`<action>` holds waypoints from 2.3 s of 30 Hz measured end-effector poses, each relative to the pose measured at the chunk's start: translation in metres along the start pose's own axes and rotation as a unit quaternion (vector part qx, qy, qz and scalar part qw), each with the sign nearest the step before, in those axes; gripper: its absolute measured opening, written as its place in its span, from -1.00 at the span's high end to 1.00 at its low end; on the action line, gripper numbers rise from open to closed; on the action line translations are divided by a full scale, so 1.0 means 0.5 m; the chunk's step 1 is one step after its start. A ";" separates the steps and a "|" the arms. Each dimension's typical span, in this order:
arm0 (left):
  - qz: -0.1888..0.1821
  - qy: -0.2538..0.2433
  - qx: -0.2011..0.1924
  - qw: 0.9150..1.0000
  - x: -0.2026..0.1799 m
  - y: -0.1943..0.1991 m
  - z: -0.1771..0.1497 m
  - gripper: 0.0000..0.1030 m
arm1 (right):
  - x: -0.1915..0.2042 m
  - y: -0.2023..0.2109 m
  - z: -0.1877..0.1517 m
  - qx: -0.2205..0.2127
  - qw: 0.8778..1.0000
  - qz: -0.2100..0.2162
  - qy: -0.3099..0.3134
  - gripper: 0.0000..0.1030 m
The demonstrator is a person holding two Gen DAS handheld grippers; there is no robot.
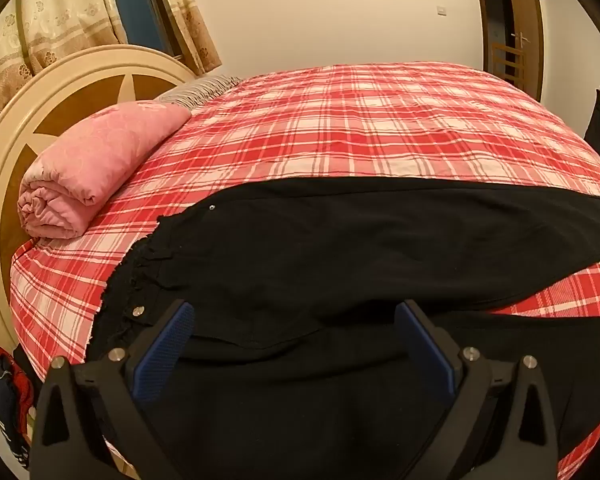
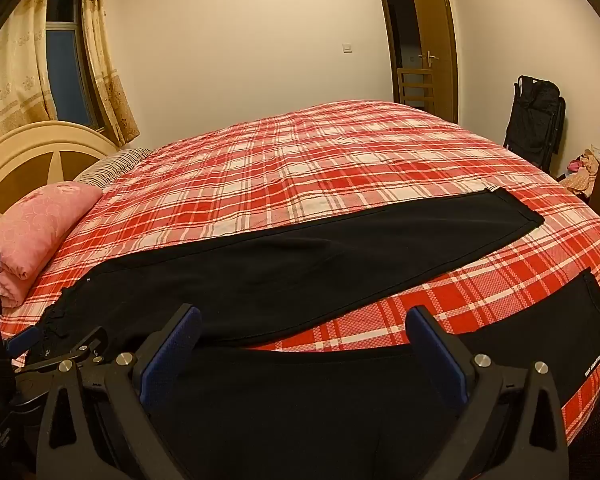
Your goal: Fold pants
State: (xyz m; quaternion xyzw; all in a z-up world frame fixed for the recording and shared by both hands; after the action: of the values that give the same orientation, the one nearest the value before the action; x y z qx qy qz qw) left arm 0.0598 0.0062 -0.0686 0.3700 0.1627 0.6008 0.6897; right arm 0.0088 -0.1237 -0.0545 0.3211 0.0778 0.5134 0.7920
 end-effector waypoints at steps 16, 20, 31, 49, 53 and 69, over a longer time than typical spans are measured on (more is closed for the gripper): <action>0.000 0.000 0.000 1.000 0.000 0.000 0.000 -0.99 | 0.000 -0.002 -0.004 0.005 1.000 0.000 0.002 -0.98; 0.000 -0.001 0.000 1.000 0.000 0.000 0.000 -0.99 | 0.001 -0.002 -0.008 0.006 1.000 -0.001 0.003 -0.98; 0.000 -0.002 0.000 1.000 0.003 0.001 -0.003 -0.99 | 0.005 -0.005 -0.008 0.009 1.000 -0.002 0.004 -0.98; -0.019 0.011 0.036 0.999 0.047 -0.074 -0.002 -0.99 | 0.023 -0.119 -0.005 0.078 0.996 0.019 0.048 -0.98; 0.016 0.010 0.033 0.999 0.103 -0.106 0.027 -0.99 | 0.068 -0.198 0.052 0.092 0.990 0.055 0.089 -0.98; 0.035 0.067 0.106 0.991 0.199 -0.322 0.049 -0.99 | 0.189 -0.523 0.059 0.198 0.941 0.114 0.249 -0.92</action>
State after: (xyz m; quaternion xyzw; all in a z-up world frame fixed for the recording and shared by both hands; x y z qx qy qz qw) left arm 0.2125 0.0924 -0.1439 0.4052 0.2588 0.6273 0.6126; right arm 0.2650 -0.1245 -0.1659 0.3404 0.3354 0.6379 0.6039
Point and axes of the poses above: each gripper's, at about its wrist camera, not at the fingertips, and y roughly against the way its jaws point, x to its left, z to its top, the point moved 9 cm from there along -y, roughly the way its jaws point, and after that the axes turned 3 degrees about -y, right-handed, at the moved point
